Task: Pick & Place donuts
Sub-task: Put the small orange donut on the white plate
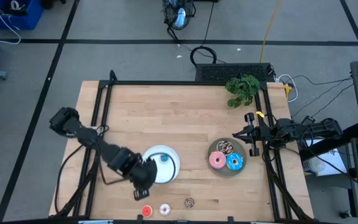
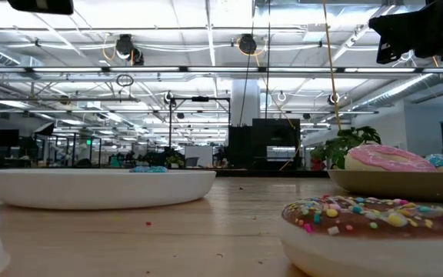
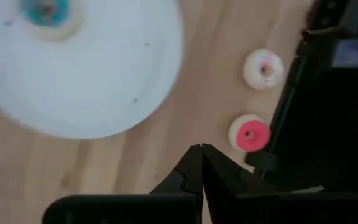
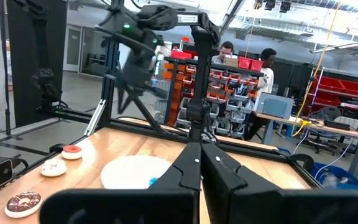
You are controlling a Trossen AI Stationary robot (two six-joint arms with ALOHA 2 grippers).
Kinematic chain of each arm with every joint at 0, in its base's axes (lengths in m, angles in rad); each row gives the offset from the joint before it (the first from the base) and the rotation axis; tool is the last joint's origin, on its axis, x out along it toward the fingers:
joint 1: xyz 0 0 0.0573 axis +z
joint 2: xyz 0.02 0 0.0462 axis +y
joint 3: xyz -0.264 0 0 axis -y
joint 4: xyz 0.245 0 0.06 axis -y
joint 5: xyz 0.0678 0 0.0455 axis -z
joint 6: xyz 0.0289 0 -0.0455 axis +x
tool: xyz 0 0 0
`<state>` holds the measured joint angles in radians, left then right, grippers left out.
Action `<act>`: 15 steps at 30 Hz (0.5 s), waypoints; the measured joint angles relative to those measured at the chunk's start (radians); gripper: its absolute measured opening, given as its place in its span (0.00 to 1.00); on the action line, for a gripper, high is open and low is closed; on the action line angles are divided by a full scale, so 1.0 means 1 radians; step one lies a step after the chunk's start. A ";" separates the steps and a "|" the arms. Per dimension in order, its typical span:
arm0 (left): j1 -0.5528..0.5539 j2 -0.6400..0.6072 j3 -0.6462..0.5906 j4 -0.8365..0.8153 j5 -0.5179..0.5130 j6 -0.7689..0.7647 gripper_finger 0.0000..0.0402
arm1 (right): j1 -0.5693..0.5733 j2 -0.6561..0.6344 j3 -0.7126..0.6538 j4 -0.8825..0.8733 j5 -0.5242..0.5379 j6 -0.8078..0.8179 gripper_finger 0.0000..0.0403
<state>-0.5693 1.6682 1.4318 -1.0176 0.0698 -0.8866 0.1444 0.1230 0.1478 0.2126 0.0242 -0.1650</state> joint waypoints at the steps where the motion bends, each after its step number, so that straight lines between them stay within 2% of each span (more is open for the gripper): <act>1: -0.018 0.014 0.007 0.017 -0.019 0.012 0.02 | 0.000 0.000 0.000 0.000 0.000 0.000 0.00; 3: -0.047 0.040 0.010 0.068 -0.055 0.046 0.02 | 0.000 0.000 0.000 0.000 0.000 0.000 0.00; 8: -0.084 0.103 0.010 0.236 -0.073 0.112 0.02 | 0.000 0.000 0.000 0.000 -0.001 0.000 0.00; 12: -0.091 0.143 0.011 0.308 -0.069 0.095 0.05 | 0.000 0.000 0.000 -0.001 -0.001 0.000 0.00; 15: -0.089 0.157 0.011 0.331 -0.052 0.061 0.03 | 0.000 0.000 0.000 -0.001 -0.001 0.000 0.00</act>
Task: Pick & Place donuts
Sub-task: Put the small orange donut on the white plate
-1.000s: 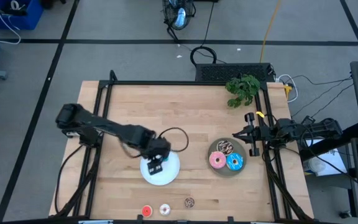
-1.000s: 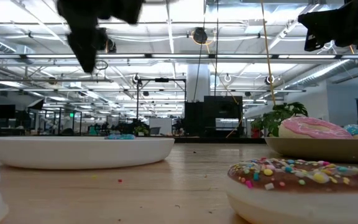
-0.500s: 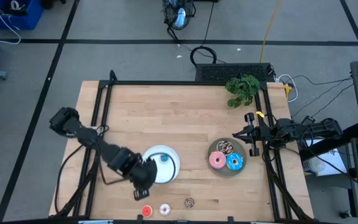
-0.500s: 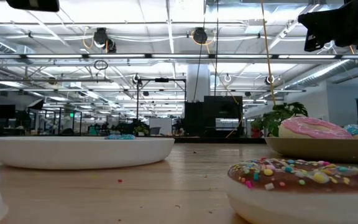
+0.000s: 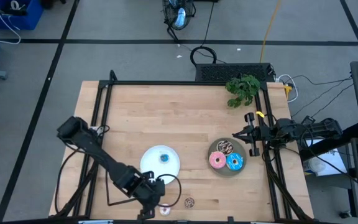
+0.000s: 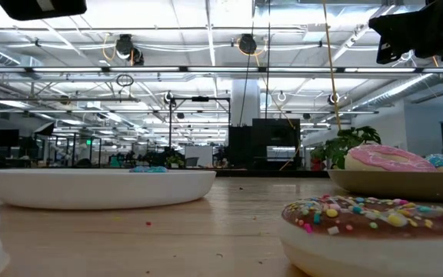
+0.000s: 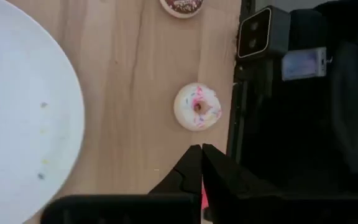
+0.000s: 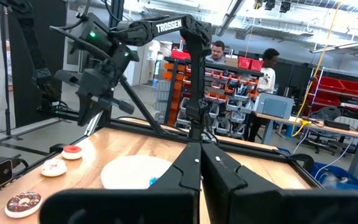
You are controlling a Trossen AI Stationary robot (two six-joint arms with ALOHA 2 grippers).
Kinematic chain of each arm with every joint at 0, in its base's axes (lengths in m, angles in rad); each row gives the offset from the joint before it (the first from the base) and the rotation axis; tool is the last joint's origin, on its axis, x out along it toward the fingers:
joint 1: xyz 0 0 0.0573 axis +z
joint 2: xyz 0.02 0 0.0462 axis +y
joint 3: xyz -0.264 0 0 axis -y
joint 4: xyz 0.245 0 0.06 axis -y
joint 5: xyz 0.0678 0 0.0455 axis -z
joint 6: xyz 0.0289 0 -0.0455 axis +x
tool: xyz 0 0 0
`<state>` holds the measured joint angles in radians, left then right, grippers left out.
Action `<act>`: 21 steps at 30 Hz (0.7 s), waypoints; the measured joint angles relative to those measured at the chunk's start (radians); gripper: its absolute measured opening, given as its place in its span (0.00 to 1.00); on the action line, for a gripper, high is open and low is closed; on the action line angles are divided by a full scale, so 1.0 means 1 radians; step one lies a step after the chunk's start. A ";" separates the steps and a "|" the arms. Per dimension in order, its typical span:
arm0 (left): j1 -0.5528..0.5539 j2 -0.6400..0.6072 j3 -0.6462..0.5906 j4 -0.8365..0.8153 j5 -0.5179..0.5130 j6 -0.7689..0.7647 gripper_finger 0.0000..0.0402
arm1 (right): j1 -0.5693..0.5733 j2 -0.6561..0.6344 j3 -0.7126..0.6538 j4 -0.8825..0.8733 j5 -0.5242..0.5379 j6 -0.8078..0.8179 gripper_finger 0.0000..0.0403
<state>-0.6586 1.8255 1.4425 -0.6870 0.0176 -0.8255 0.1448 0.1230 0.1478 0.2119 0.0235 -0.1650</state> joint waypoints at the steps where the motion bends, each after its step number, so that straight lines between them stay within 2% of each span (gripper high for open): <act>1: 0.000 0.002 0.000 0.004 0.002 -0.013 0.02 | 0.000 0.000 0.000 0.000 0.000 0.000 0.00; 6: -0.006 0.003 0.001 0.007 -0.091 -0.122 0.02 | 0.000 0.000 0.000 0.000 0.000 -0.001 0.00; 11: -0.021 0.002 0.035 0.003 -0.123 -0.104 0.06 | 0.000 0.000 0.000 0.000 0.000 -0.002 0.00; 14: -0.021 0.002 0.077 -0.033 -0.146 -0.152 0.06 | 0.000 0.000 0.000 0.000 0.000 -0.003 0.00; 21: -0.061 0.001 0.174 -0.047 -0.213 -0.120 0.06 | 0.000 0.000 0.000 0.000 0.000 -0.004 0.00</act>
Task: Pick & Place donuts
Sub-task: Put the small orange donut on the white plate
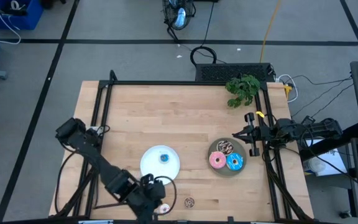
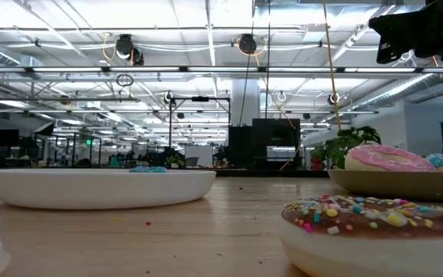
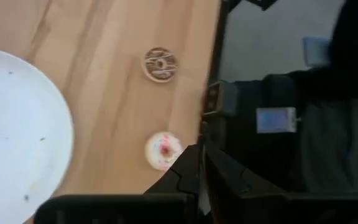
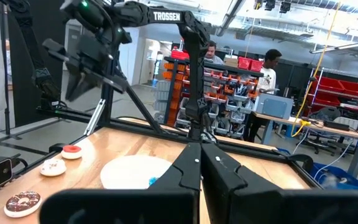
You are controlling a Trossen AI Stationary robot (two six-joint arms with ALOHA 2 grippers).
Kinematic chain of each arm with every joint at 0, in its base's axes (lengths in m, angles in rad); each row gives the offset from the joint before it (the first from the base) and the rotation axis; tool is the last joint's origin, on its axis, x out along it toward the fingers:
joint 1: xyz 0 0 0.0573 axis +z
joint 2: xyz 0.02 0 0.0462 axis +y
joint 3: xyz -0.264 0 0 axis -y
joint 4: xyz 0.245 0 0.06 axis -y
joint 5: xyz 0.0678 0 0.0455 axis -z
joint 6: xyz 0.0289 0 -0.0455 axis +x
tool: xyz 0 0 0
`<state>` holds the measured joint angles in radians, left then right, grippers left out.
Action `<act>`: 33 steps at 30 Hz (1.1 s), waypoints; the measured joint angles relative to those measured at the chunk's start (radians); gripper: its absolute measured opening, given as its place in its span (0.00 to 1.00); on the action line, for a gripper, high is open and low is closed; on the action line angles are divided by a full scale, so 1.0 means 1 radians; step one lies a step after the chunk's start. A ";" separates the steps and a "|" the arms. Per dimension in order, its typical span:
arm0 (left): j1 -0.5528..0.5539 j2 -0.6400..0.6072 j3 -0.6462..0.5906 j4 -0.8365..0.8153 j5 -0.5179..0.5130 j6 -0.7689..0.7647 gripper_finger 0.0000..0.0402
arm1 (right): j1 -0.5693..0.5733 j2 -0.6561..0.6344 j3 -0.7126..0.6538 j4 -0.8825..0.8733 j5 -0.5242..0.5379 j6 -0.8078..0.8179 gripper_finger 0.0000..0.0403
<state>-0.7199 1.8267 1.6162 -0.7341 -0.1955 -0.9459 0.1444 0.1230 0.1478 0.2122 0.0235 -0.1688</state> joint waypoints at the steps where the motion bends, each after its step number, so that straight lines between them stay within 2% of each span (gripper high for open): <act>1: -0.008 0.000 0.007 -0.001 -0.006 -0.002 0.06 | 0.000 0.000 0.000 0.000 0.000 0.000 0.00; 12: -0.105 0.021 0.011 -0.054 -0.015 0.062 0.06 | 0.000 0.000 0.000 -0.006 0.000 0.003 0.00; 23: -0.121 0.090 0.010 -0.034 0.039 0.026 0.06 | 0.000 0.000 0.000 -0.006 0.000 0.003 0.00; 29: -0.118 0.135 0.010 -0.094 0.048 -0.005 0.07 | 0.000 0.000 0.000 -0.006 0.000 -0.001 0.00; 33: -0.119 0.164 0.010 -0.185 0.088 -0.047 0.14 | 0.000 0.000 0.000 -0.006 0.000 -0.002 0.00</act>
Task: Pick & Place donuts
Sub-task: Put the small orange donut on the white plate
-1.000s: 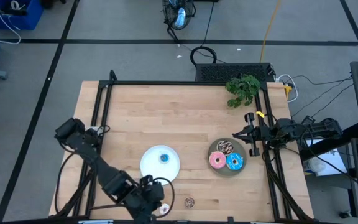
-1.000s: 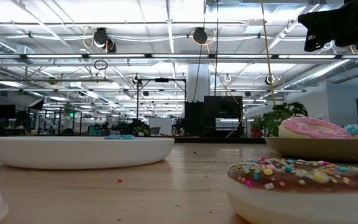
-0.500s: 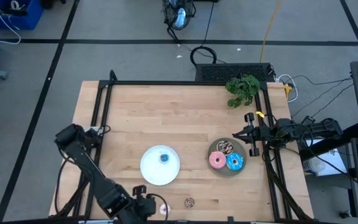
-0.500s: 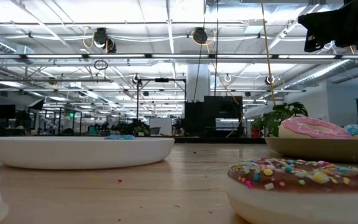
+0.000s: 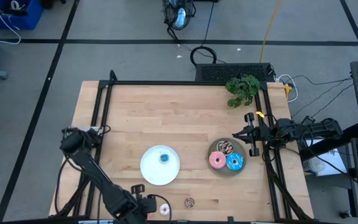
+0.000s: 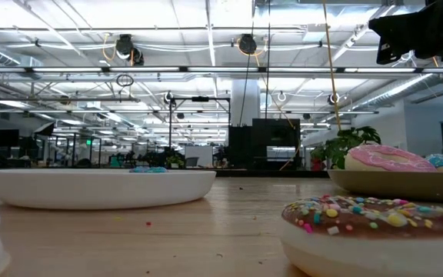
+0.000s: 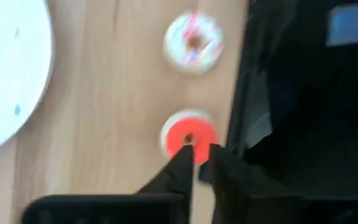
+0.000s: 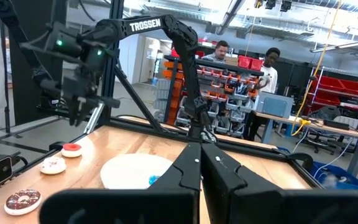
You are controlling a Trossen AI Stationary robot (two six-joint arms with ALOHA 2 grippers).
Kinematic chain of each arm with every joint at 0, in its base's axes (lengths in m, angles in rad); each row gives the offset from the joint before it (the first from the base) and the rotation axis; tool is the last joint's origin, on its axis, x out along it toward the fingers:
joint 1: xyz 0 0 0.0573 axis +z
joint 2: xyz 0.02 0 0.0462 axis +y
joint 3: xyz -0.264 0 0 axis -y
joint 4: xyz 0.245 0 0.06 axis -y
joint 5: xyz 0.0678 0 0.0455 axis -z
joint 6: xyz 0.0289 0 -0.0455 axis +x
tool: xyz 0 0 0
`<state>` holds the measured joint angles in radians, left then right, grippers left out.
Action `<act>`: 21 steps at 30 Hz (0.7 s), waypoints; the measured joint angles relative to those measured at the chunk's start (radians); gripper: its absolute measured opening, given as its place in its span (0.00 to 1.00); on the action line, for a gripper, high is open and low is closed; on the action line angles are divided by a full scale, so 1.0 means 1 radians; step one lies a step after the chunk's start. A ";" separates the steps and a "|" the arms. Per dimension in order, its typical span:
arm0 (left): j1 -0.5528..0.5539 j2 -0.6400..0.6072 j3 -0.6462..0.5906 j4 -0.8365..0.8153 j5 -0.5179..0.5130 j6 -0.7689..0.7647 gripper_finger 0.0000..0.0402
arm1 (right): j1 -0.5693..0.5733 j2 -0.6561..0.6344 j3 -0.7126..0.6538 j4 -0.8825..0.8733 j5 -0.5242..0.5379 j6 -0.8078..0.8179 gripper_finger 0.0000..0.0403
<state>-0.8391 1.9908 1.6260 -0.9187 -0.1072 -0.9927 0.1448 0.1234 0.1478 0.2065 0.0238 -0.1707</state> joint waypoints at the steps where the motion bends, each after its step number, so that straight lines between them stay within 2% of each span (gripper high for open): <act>1: 0.000 0.007 0.000 -0.018 0.010 -0.011 0.18 | 0.000 0.000 0.000 0.000 0.000 -0.001 0.00; 7: 0.002 0.023 -0.001 0.000 0.016 -0.002 0.47 | 0.000 0.000 0.000 0.003 0.000 -0.002 0.00; 10: 0.006 0.033 -0.001 0.004 0.019 0.032 0.58 | 0.000 0.000 0.000 0.003 0.000 -0.002 0.00; 14: 0.012 0.045 -0.001 0.006 0.009 0.057 0.65 | 0.000 0.000 0.000 0.003 0.000 -0.002 0.00; 21: 0.023 0.076 -0.001 0.003 0.009 0.136 0.67 | 0.000 0.001 0.000 0.003 0.000 -0.010 0.00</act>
<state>-0.8159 2.0664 1.6249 -0.9154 -0.0978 -0.8563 0.1444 0.1242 0.1478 0.2100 0.0242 -0.1802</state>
